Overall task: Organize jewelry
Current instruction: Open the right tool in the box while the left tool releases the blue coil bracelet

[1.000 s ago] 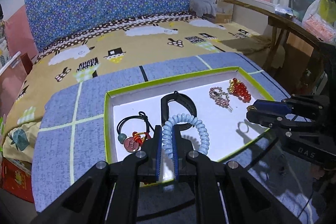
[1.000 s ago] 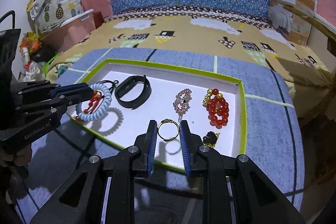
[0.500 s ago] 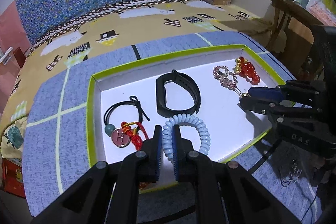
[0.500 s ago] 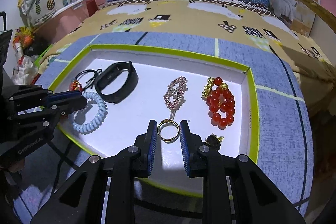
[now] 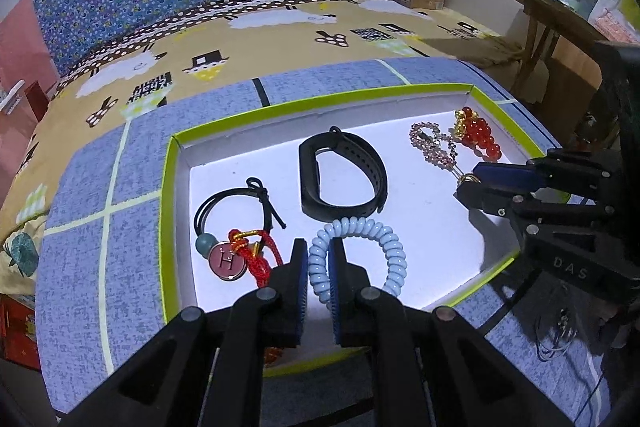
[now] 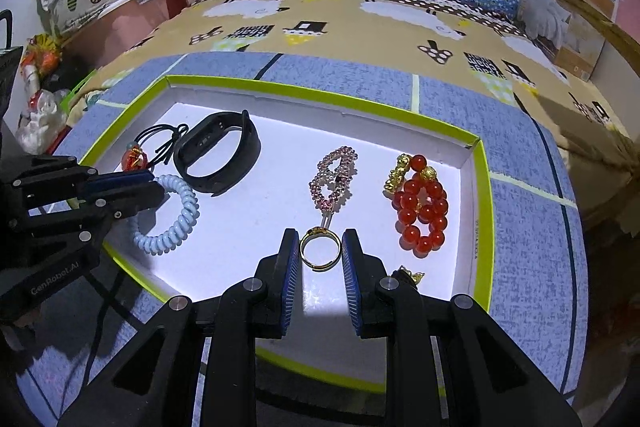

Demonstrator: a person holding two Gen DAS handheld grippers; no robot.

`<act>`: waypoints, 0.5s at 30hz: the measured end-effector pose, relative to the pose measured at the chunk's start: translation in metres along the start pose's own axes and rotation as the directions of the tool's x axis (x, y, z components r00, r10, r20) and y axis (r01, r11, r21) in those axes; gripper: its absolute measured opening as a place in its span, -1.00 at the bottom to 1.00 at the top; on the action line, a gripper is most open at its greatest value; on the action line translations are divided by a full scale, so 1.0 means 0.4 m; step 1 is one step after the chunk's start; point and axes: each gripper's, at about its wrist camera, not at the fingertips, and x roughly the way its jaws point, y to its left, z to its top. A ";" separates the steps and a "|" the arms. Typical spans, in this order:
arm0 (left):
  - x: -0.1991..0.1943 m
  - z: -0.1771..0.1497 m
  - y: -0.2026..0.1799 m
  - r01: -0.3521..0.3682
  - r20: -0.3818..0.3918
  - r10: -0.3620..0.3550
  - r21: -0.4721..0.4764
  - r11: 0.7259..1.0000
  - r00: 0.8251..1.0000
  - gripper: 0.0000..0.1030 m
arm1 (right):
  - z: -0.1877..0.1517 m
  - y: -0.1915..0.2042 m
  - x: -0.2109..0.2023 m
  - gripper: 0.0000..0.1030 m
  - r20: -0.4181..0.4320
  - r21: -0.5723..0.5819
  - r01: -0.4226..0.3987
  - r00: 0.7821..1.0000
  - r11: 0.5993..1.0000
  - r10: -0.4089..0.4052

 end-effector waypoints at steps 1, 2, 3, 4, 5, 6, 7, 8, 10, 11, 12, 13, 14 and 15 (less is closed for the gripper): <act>-0.001 -0.001 0.001 -0.003 0.001 0.003 -0.001 1.000 1.000 -0.73 | 0.000 0.000 0.000 -0.56 0.000 -0.003 0.001 1.000 1.000 -0.001; -0.001 -0.001 0.002 -0.004 0.002 0.004 -0.002 1.000 1.000 -0.68 | 0.001 0.002 0.001 -0.56 -0.001 -0.007 0.003 1.000 1.000 -0.003; -0.002 -0.001 0.004 -0.004 0.003 0.004 -0.005 1.000 1.000 -0.63 | 0.002 0.002 0.001 -0.56 -0.002 -0.010 0.005 1.000 1.000 -0.005; -0.003 -0.001 0.005 -0.003 0.004 0.003 -0.007 1.000 1.000 -0.62 | 0.002 0.002 0.001 -0.55 -0.002 -0.013 0.007 1.000 1.000 -0.007; -0.004 -0.002 0.006 -0.001 0.005 0.001 -0.009 1.000 1.000 -0.62 | 0.001 0.003 0.001 -0.55 -0.002 -0.014 0.009 1.000 1.000 -0.010; -0.005 -0.001 0.006 0.000 0.006 0.000 -0.009 1.000 1.000 -0.62 | 0.001 0.004 0.000 -0.54 -0.002 -0.014 0.013 1.000 1.000 -0.013; -0.006 -0.002 0.007 -0.001 0.008 0.001 -0.009 1.000 1.000 -0.61 | 0.000 0.003 0.000 -0.54 -0.003 -0.014 0.014 1.000 1.000 -0.014; -0.009 -0.002 0.008 -0.003 0.011 0.003 -0.010 1.000 1.000 -0.61 | -0.001 0.003 -0.002 -0.54 -0.004 -0.013 0.016 1.000 1.000 -0.016; -0.018 -0.003 0.011 -0.005 0.021 0.005 -0.015 1.000 1.000 -0.61 | -0.003 0.002 -0.010 -0.54 0.003 -0.010 0.020 1.000 1.000 -0.020; -0.025 -0.004 0.013 -0.003 0.029 0.004 -0.020 1.000 1.000 -0.61 | -0.004 0.002 -0.016 -0.54 0.008 -0.009 0.019 1.000 1.000 -0.019; -0.031 -0.005 0.015 -0.003 0.036 0.004 -0.025 1.000 0.999 -0.61 | -0.004 0.003 -0.024 -0.53 0.015 -0.009 0.018 1.000 1.000 -0.018; -0.039 -0.006 0.018 -0.006 0.043 0.007 -0.029 1.000 0.999 -0.61 | -0.005 0.004 -0.034 -0.53 0.024 -0.008 0.017 1.000 1.000 -0.017; -0.049 -0.009 0.019 -0.008 0.052 0.010 -0.033 0.999 0.999 -0.61 | -0.008 0.006 -0.048 -0.53 0.036 -0.008 0.017 0.999 1.000 -0.016; -0.060 -0.014 0.020 -0.008 0.061 0.011 -0.036 0.999 0.998 -0.61 | -0.011 0.009 -0.062 -0.53 0.049 -0.009 0.015 0.999 1.000 -0.014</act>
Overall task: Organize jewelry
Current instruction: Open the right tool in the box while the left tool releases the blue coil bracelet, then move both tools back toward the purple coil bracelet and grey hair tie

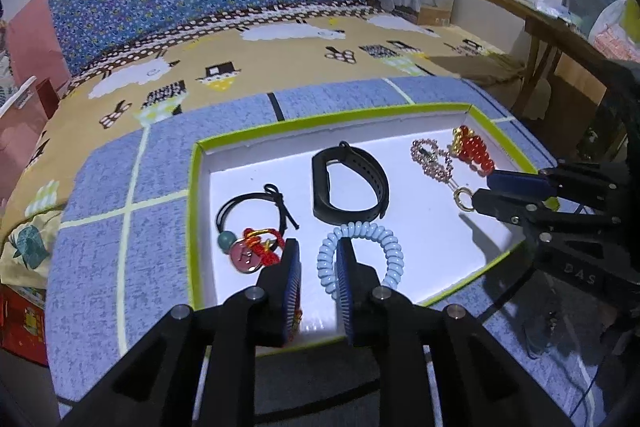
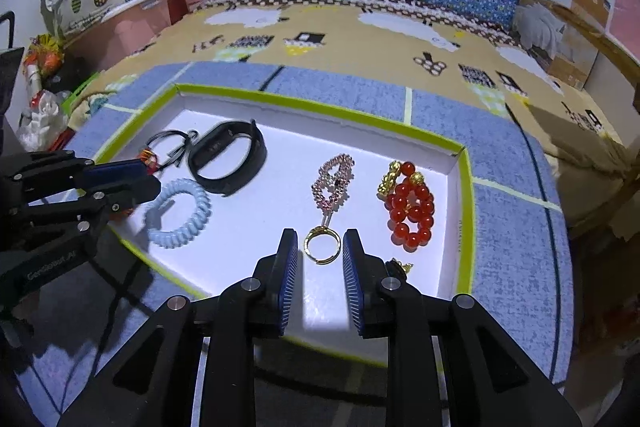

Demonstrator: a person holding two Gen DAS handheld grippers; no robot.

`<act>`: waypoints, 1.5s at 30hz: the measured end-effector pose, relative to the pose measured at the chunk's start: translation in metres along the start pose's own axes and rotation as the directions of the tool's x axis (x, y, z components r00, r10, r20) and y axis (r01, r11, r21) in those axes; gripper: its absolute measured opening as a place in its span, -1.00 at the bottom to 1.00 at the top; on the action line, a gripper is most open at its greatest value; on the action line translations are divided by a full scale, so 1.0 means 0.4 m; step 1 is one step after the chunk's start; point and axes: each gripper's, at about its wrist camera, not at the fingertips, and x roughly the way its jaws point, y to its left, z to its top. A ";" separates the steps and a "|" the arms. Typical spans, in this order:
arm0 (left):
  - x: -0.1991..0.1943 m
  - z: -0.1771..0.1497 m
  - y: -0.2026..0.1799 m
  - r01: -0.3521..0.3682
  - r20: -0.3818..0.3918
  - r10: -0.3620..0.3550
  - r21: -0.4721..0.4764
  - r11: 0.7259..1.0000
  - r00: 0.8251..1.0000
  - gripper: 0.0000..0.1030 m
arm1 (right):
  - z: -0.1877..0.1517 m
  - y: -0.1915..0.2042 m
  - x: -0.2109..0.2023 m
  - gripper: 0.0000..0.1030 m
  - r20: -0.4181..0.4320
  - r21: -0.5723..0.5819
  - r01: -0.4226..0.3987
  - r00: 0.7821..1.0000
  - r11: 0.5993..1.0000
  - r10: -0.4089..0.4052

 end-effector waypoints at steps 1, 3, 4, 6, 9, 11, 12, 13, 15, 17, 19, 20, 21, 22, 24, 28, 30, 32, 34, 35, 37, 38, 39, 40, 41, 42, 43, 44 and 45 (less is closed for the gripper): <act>-0.013 -0.004 0.001 -0.001 0.011 0.001 -0.003 1.000 1.000 -0.61 | -0.004 0.002 -0.015 -0.53 0.012 0.000 -0.003 1.000 1.000 0.003; -0.039 -0.014 0.003 -0.004 0.030 0.004 -0.011 1.000 1.000 -0.61 | -0.014 0.005 -0.042 -0.53 0.031 0.005 -0.007 1.000 1.000 0.006; -0.056 -0.022 0.003 -0.004 0.042 0.004 -0.018 1.000 0.999 -0.61 | -0.020 0.006 -0.057 -0.53 0.041 0.011 -0.009 0.999 1.000 0.008; -0.086 -0.037 0.001 0.007 0.061 -0.005 -0.027 1.000 0.998 -0.61 | -0.036 0.010 -0.091 -0.53 0.062 0.025 -0.018 0.998 1.000 0.017; -0.129 -0.064 -0.010 0.017 0.084 -0.014 -0.029 0.999 0.996 -0.61 | -0.065 0.022 -0.145 -0.53 0.094 0.037 -0.037 0.995 0.999 0.033; -0.158 -0.084 -0.019 0.025 0.099 -0.022 -0.028 0.999 0.995 -0.61 | -0.088 0.031 -0.180 -0.53 0.113 0.042 -0.045 0.993 0.998 0.040; -0.174 -0.095 -0.023 0.030 0.106 -0.027 -0.028 0.999 0.994 -0.61 | -0.098 0.036 -0.193 -0.53 0.118 0.044 -0.046 0.992 0.998 0.041; -0.188 -0.104 -0.028 0.033 0.113 -0.030 -0.027 0.999 0.993 -0.61 | -0.109 0.042 -0.209 -0.53 0.125 0.045 -0.047 0.991 0.998 0.041; -0.215 -0.121 -0.038 0.036 0.130 -0.033 -0.025 0.999 0.991 -0.61 | -0.133 0.053 -0.241 -0.53 0.141 0.043 -0.048 0.989 0.998 0.042; -0.238 -0.140 -0.049 0.042 0.140 -0.038 -0.024 0.999 0.989 -0.61 | -0.158 0.062 -0.271 -0.53 0.154 0.052 -0.053 0.987 0.997 0.045; -0.265 -0.162 -0.061 0.047 0.152 -0.043 -0.024 0.999 0.987 -0.61 | -0.182 0.072 -0.297 -0.53 0.162 0.057 -0.060 0.986 0.997 0.050; -0.278 -0.174 -0.066 0.052 0.157 -0.048 -0.021 0.998 0.986 -0.61 | -0.191 0.077 -0.306 -0.53 0.165 0.058 -0.061 0.985 0.996 0.051; -0.291 -0.187 -0.073 0.054 0.162 -0.050 -0.017 0.998 0.986 -0.61 | -0.200 0.082 -0.316 -0.53 0.168 0.057 -0.061 0.984 0.997 0.050; -0.302 -0.196 -0.077 0.052 0.165 -0.049 -0.014 0.999 0.985 -0.61 | -0.210 0.088 -0.325 -0.53 0.171 0.055 -0.060 0.984 0.997 0.050; -0.321 -0.214 -0.087 0.054 0.171 -0.052 -0.008 0.999 0.984 -0.61 | -0.229 0.095 -0.343 -0.53 0.178 0.057 -0.062 0.983 0.996 0.051; -0.352 -0.240 -0.101 0.062 0.180 -0.061 -0.002 0.998 0.982 -0.61 | -0.265 0.106 -0.369 -0.53 0.184 0.073 -0.075 0.981 0.995 0.060; -0.363 -0.252 -0.109 0.067 0.184 -0.066 0.001 0.998 0.981 -0.61 | -0.282 0.109 -0.381 -0.53 0.187 0.082 -0.081 0.980 0.993 0.064; -0.373 -0.266 -0.118 0.072 0.185 -0.072 0.005 0.997 0.980 -0.61 | -0.297 0.113 -0.394 -0.53 0.192 0.085 -0.082 0.979 0.993 0.065; -0.382 -0.278 -0.128 0.075 0.185 -0.076 0.009 0.997 0.980 -0.61 | -0.308 0.114 -0.404 -0.53 0.195 0.091 -0.080 0.979 0.993 0.061; -0.385 -0.282 -0.131 0.073 0.187 -0.074 0.010 0.997 0.980 -0.61 | -0.314 0.114 -0.408 -0.53 0.196 0.096 -0.081 0.979 0.992 0.061; -0.389 -0.291 -0.135 0.076 0.186 -0.076 0.009 0.997 0.980 -0.61 | -0.323 0.112 -0.413 -0.53 0.198 0.109 -0.084 0.978 0.990 0.062; -0.390 -0.294 -0.134 0.079 0.185 -0.079 0.007 0.997 0.980 -0.61 | -0.328 0.110 -0.415 -0.53 0.197 0.116 -0.085 0.978 0.990 0.061; -0.391 -0.299 -0.135 0.081 0.183 -0.080 0.004 0.997 0.980 -0.61 | -0.331 0.108 -0.416 -0.53 0.197 0.121 -0.086 0.979 0.989 0.061; -0.391 -0.301 -0.136 0.081 0.182 -0.080 0.002 0.997 0.980 -0.61 | -0.336 0.106 -0.416 -0.53 0.196 0.125 -0.086 0.979 0.988 0.061; -0.390 -0.303 -0.136 0.081 0.179 -0.080 -0.002 0.997 0.981 -0.61 | -0.340 0.105 -0.416 -0.53 0.193 0.128 -0.085 0.979 0.988 0.059; -0.390 -0.306 -0.136 0.082 0.177 -0.080 -0.004 0.997 0.981 -0.61 | -0.342 0.104 -0.417 -0.53 0.192 0.131 -0.084 0.980 0.988 0.058; -0.389 -0.308 -0.136 0.083 0.174 -0.080 -0.006 0.997 0.981 -0.61 | -0.345 0.102 -0.417 -0.53 0.191 0.134 -0.084 0.980 0.987 0.057; -0.388 -0.309 -0.137 0.083 0.172 -0.080 -0.007 0.997 0.982 -0.61 | -0.347 0.101 -0.418 -0.53 0.191 0.136 -0.084 0.980 0.987 0.057; -0.387 -0.312 -0.136 0.082 0.171 -0.080 -0.008 0.997 0.982 -0.61 | -0.349 0.101 -0.420 -0.53 0.192 0.137 -0.084 0.980 0.987 0.057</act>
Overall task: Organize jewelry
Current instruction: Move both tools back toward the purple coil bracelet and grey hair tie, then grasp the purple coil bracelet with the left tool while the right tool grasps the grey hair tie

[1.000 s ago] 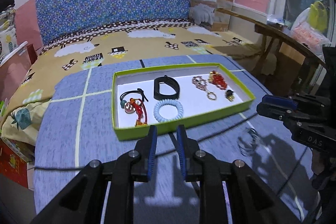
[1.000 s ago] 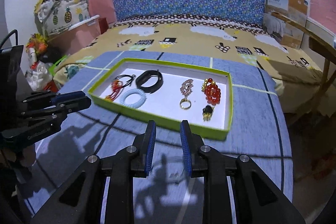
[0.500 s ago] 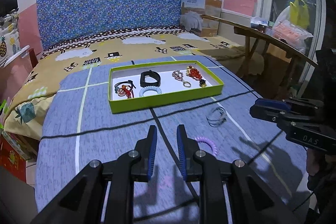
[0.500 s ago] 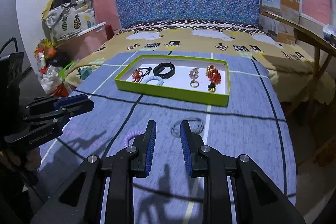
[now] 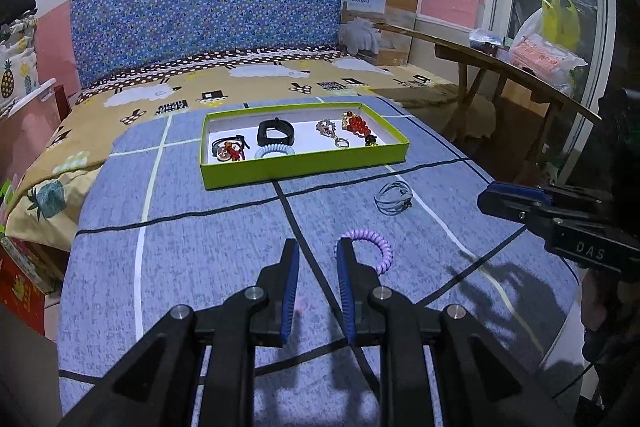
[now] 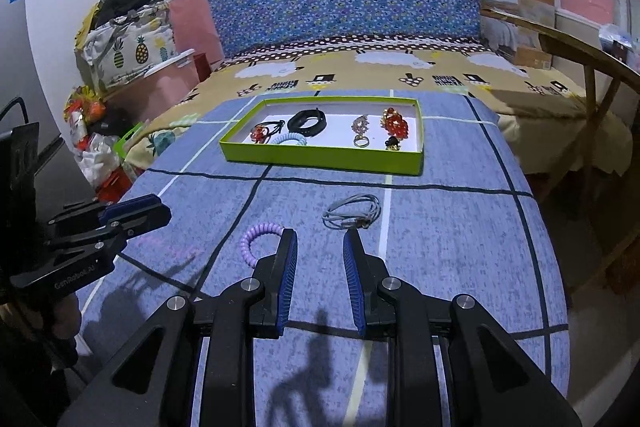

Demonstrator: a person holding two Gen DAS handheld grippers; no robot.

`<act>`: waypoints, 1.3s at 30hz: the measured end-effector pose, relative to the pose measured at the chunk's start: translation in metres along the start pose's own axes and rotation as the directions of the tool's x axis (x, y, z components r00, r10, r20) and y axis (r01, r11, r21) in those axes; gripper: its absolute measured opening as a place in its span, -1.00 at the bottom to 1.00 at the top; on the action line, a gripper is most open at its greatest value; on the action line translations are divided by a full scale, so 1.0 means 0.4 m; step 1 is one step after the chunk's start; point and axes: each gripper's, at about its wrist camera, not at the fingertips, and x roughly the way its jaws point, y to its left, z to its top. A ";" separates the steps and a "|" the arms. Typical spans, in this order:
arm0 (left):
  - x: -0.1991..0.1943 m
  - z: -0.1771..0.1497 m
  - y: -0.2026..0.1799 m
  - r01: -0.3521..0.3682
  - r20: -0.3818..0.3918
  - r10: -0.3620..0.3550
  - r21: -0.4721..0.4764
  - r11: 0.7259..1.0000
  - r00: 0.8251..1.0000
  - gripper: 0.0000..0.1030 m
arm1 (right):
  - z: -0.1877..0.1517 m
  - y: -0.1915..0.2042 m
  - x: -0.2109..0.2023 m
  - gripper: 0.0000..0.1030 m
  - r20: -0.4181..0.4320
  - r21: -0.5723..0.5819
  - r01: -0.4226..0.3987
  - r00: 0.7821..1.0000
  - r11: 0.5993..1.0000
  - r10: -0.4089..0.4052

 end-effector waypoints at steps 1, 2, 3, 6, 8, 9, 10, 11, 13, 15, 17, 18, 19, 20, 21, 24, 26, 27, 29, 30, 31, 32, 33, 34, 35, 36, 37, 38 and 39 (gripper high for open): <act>0.001 0.000 0.000 0.000 -0.001 0.000 -0.001 1.000 1.000 -0.61 | -0.001 -0.001 -0.001 -0.53 0.001 0.001 0.001 1.000 1.000 -0.001; 0.002 -0.002 -0.001 0.000 -0.002 0.000 -0.002 1.000 1.000 -0.61 | -0.001 -0.003 -0.001 -0.53 0.001 0.001 0.003 1.000 1.000 -0.003; 0.004 -0.003 -0.001 0.001 -0.003 -0.001 -0.001 1.000 1.000 -0.61 | -0.001 -0.003 0.000 -0.53 0.001 0.002 0.004 1.000 1.000 -0.004; 0.009 -0.003 -0.005 0.003 -0.006 -0.003 0.002 1.000 1.000 -0.57 | -0.002 -0.006 0.002 -0.53 0.000 0.002 0.005 1.000 1.000 -0.005; 0.017 -0.003 -0.007 0.003 -0.011 -0.003 0.002 1.000 1.000 -0.48 | -0.004 -0.007 0.008 -0.53 -0.005 0.003 0.007 1.000 1.000 -0.007; 0.021 -0.004 -0.008 0.003 -0.015 -0.003 0.001 1.000 1.000 -0.46 | -0.005 -0.008 0.012 -0.53 -0.009 0.005 0.007 1.000 1.000 -0.007; 0.025 -0.004 -0.008 0.005 -0.018 -0.005 0.001 1.000 1.000 -0.46 | -0.005 -0.010 0.016 -0.53 -0.013 0.007 0.008 1.000 1.000 -0.007; 0.030 -0.005 -0.010 0.006 -0.022 -0.006 0.001 1.000 1.000 -0.46 | -0.006 -0.013 0.020 -0.53 -0.017 0.009 0.007 1.000 1.000 -0.007; 0.041 -0.005 -0.012 0.007 -0.031 -0.007 0.002 1.000 0.999 -0.45 | -0.009 -0.018 0.030 -0.53 -0.027 0.015 0.009 1.000 1.000 -0.009; 0.054 -0.005 -0.014 0.011 -0.042 -0.010 0.004 1.000 0.999 -0.45 | -0.011 -0.024 0.039 -0.53 -0.035 0.025 0.011 0.999 1.000 -0.010; 0.068 -0.004 -0.019 0.018 -0.055 -0.017 0.008 1.000 0.998 -0.45 | -0.011 -0.032 0.050 -0.53 -0.043 0.035 0.015 0.999 0.999 -0.013; 0.078 -0.004 -0.022 0.023 -0.063 -0.022 0.012 1.000 0.998 -0.45 | -0.011 -0.035 0.055 -0.53 -0.047 0.039 0.018 0.999 0.999 -0.016; 0.087 -0.004 -0.025 0.025 -0.071 -0.024 0.015 1.000 0.997 -0.45 | -0.010 -0.038 0.060 -0.53 -0.050 0.045 0.019 0.999 0.999 -0.017; 0.098 -0.004 -0.029 0.026 -0.079 -0.025 0.019 0.999 0.997 -0.45 | -0.009 -0.042 0.067 -0.53 -0.053 0.051 0.020 0.998 0.999 -0.017; 0.109 -0.005 -0.032 0.028 -0.087 -0.026 0.022 0.999 0.996 -0.45 | -0.006 -0.043 0.072 -0.53 -0.056 0.053 0.021 0.998 0.998 -0.018; 0.142 -0.006 -0.039 0.027 -0.114 -0.023 0.032 0.999 0.993 -0.45 | 0.000 -0.051 0.095 -0.53 -0.068 0.056 0.028 0.997 0.998 -0.024; 0.164 -0.008 -0.044 0.023 -0.133 -0.018 0.036 0.999 0.991 -0.45 | 0.005 -0.057 0.115 -0.53 -0.082 0.061 0.038 0.996 0.997 -0.033; 0.173 -0.007 -0.046 0.027 -0.140 -0.021 0.037 0.999 0.990 -0.45 | 0.007 -0.062 0.125 -0.53 -0.088 0.067 0.040 0.996 0.997 -0.034; 0.188 -0.007 -0.049 0.022 -0.159 -0.015 0.038 0.999 0.987 -0.45 | 0.013 -0.074 0.148 -0.53 -0.101 0.085 0.040 0.994 0.996 -0.031; 0.196 -0.007 -0.050 0.021 -0.168 -0.014 0.039 0.999 0.986 -0.45 | 0.015 -0.080 0.158 -0.53 -0.108 0.094 0.040 0.994 0.995 -0.030; 0.201 -0.007 -0.052 0.022 -0.176 -0.014 0.040 0.999 0.984 -0.45 | 0.018 -0.087 0.167 -0.53 -0.114 0.106 0.042 0.993 0.993 -0.030; 0.205 -0.006 -0.054 0.022 -0.180 -0.014 0.041 0.999 0.984 -0.45 | 0.024 -0.095 0.177 -0.53 -0.116 0.122 0.044 0.993 0.992 -0.030; 0.208 -0.005 -0.056 0.022 -0.183 -0.014 0.042 0.999 0.983 -0.45 | 0.029 -0.101 0.184 -0.53 -0.116 0.133 0.044 0.993 0.990 -0.028; 0.211 -0.005 -0.059 0.022 -0.188 -0.014 0.043 0.999 0.982 -0.45 | 0.033 -0.106 0.191 -0.53 -0.117 0.144 0.043 0.993 0.989 -0.026; 0.214 -0.005 -0.061 0.022 -0.192 -0.013 0.045 0.999 0.981 -0.45 | 0.040 -0.113 0.201 -0.53 -0.120 0.157 0.043 0.992 0.987 -0.024; 0.218 -0.005 -0.061 0.022 -0.198 -0.013 0.045 0.999 0.980 -0.45 | 0.045 -0.118 0.210 -0.53 -0.122 0.167 0.040 0.992 0.985 -0.020; 0.221 -0.004 -0.060 0.021 -0.202 -0.012 0.043 0.999 0.979 -0.45 | 0.049 -0.120 0.220 -0.53 -0.127 0.173 0.038 0.992 0.984 -0.016; 0.221 -0.004 -0.061 0.020 -0.202 -0.011 0.041 0.999 0.979 -0.45 | 0.051 -0.124 0.233 -0.53 -0.139 0.180 0.041 0.990 0.983 -0.016; 0.223 -0.004 -0.059 0.019 -0.203 -0.010 0.040 0.999 0.979 -0.45 | 0.055 -0.126 0.246 -0.53 -0.153 0.184 0.048 0.988 0.982 -0.019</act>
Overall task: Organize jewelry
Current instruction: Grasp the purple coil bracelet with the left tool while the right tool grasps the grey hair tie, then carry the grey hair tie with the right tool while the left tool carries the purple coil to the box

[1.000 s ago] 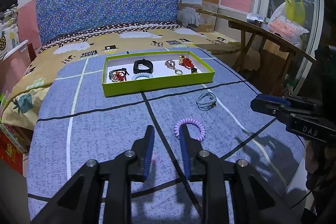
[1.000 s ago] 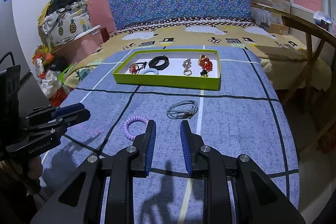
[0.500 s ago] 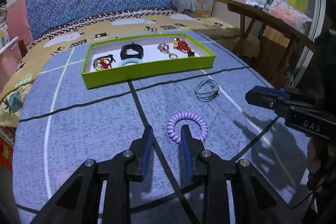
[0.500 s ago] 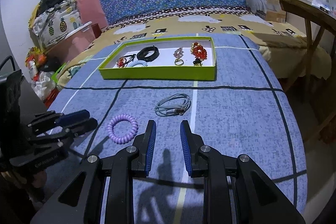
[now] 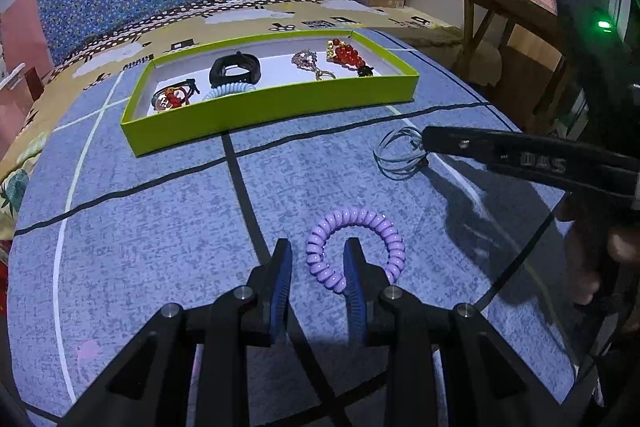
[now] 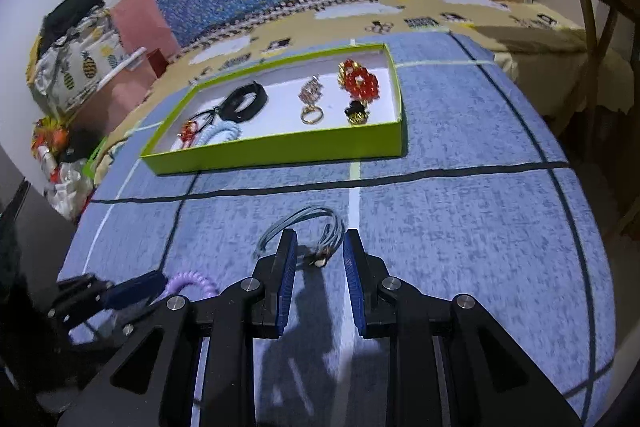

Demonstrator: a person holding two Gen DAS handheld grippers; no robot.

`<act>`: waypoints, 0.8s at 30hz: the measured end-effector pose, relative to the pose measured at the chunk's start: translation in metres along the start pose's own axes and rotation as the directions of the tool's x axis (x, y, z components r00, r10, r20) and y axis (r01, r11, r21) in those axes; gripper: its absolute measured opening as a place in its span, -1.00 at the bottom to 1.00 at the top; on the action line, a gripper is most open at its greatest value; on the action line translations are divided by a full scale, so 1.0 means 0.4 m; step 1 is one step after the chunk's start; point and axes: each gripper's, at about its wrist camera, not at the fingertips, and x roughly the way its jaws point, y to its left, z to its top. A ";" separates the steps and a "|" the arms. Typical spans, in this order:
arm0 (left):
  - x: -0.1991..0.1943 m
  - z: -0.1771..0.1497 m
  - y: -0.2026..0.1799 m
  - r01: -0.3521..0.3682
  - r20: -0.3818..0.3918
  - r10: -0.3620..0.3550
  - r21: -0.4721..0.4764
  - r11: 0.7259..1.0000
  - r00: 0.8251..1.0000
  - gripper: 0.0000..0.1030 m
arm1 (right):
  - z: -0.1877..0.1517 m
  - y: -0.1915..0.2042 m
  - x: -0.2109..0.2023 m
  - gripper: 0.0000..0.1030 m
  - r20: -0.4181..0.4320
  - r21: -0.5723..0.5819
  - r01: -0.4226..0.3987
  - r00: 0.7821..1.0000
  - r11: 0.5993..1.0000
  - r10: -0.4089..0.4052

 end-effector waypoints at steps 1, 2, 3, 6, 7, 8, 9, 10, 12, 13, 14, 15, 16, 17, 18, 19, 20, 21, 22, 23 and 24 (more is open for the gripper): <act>0.001 0.000 0.000 -0.002 -0.001 0.002 0.000 1.000 1.000 -0.45 | 0.003 0.000 0.013 -0.53 -0.013 0.001 0.007 1.000 1.000 -0.007; 0.001 0.001 -0.001 -0.004 -0.002 0.004 0.001 1.000 1.000 -0.45 | 0.004 0.003 0.021 -0.53 -0.020 0.000 0.010 1.000 1.000 -0.010; 0.001 0.001 -0.001 -0.007 -0.002 0.007 0.003 1.000 1.000 -0.45 | 0.004 0.005 0.028 -0.53 -0.026 -0.002 0.011 1.000 1.000 -0.011; 0.004 0.001 -0.008 -0.026 -0.004 0.027 0.014 1.000 1.000 -0.51 | 0.001 0.018 0.035 -0.53 -0.032 -0.022 0.022 0.999 1.000 -0.023; 0.005 0.001 -0.010 -0.036 -0.006 0.036 0.017 0.999 0.999 -0.56 | 0.000 0.023 0.036 -0.53 -0.032 -0.034 0.030 0.999 0.999 -0.031; 0.006 0.001 -0.010 -0.044 -0.007 0.044 0.019 0.999 0.999 -0.62 | -0.002 0.028 0.036 -0.59 -0.033 -0.047 0.039 0.999 0.998 -0.040; 0.006 0.002 -0.010 -0.047 -0.007 0.047 0.021 0.999 0.999 -0.65 | -0.003 0.032 0.036 -0.63 -0.034 -0.057 0.043 0.998 0.997 -0.045; 0.007 0.002 -0.011 -0.047 -0.008 0.048 0.022 0.999 0.999 -0.67 | -0.004 0.034 0.036 -0.63 -0.036 -0.063 0.047 0.998 0.997 -0.049; 0.006 0.003 -0.011 -0.052 -0.007 0.052 0.024 0.998 0.999 -0.73 | -0.005 0.034 0.036 -0.64 -0.035 -0.070 0.051 0.998 0.996 -0.054; 0.006 0.002 -0.011 -0.052 -0.007 0.053 0.025 0.998 0.999 -0.73 | -0.005 0.032 0.035 -0.65 -0.034 -0.069 0.051 0.998 0.996 -0.054; 0.006 0.002 -0.011 -0.053 -0.006 0.053 0.026 0.998 0.999 -0.74 | -0.005 0.030 0.033 -0.65 -0.033 -0.068 0.051 0.998 0.996 -0.053; 0.005 0.002 -0.011 -0.055 -0.006 0.055 0.028 0.998 0.998 -0.75 | -0.006 0.029 0.032 -0.65 -0.032 -0.067 0.050 0.998 0.996 -0.053; 0.004 0.001 -0.010 -0.056 -0.005 0.056 0.030 0.998 0.998 -0.76 | -0.007 0.028 0.029 -0.65 -0.029 -0.066 0.050 0.998 0.997 -0.052; 0.004 0.001 -0.010 -0.057 -0.004 0.057 0.031 0.998 0.998 -0.76 | -0.008 0.027 0.025 -0.66 -0.025 -0.065 0.049 0.998 0.997 -0.051; 0.002 0.000 -0.010 -0.056 -0.003 0.056 0.032 0.998 0.998 -0.77 | -0.008 0.027 0.022 -0.66 -0.022 -0.066 0.049 0.998 0.997 -0.050; 0.001 -0.001 -0.010 -0.056 -0.002 0.056 0.032 0.998 0.998 -0.78 | -0.009 0.026 0.016 -0.66 -0.018 -0.068 0.048 0.999 0.997 -0.049; -0.001 -0.002 -0.010 -0.056 0.000 0.056 0.031 0.998 0.998 -0.78 | -0.009 0.027 0.012 -0.66 -0.014 -0.068 0.047 0.999 0.997 -0.049; -0.004 -0.003 -0.010 -0.055 0.002 0.055 0.030 0.998 0.998 -0.78 | -0.008 0.026 0.007 -0.66 -0.010 -0.067 0.046 0.999 0.997 -0.046; -0.006 -0.004 -0.010 -0.054 0.004 0.054 0.029 0.998 0.999 -0.79 | -0.008 0.025 0.001 -0.66 -0.003 -0.064 0.042 0.999 0.997 -0.043; -0.008 -0.005 -0.010 -0.052 0.006 0.052 0.029 0.998 0.999 -0.79 | -0.007 0.023 -0.006 -0.66 0.004 -0.061 0.037 0.999 0.997 -0.037; -0.011 -0.005 -0.009 -0.051 0.008 0.051 0.028 0.998 0.999 -0.79 | -0.007 0.023 -0.012 -0.66 0.011 -0.060 0.035 0.999 0.998 -0.034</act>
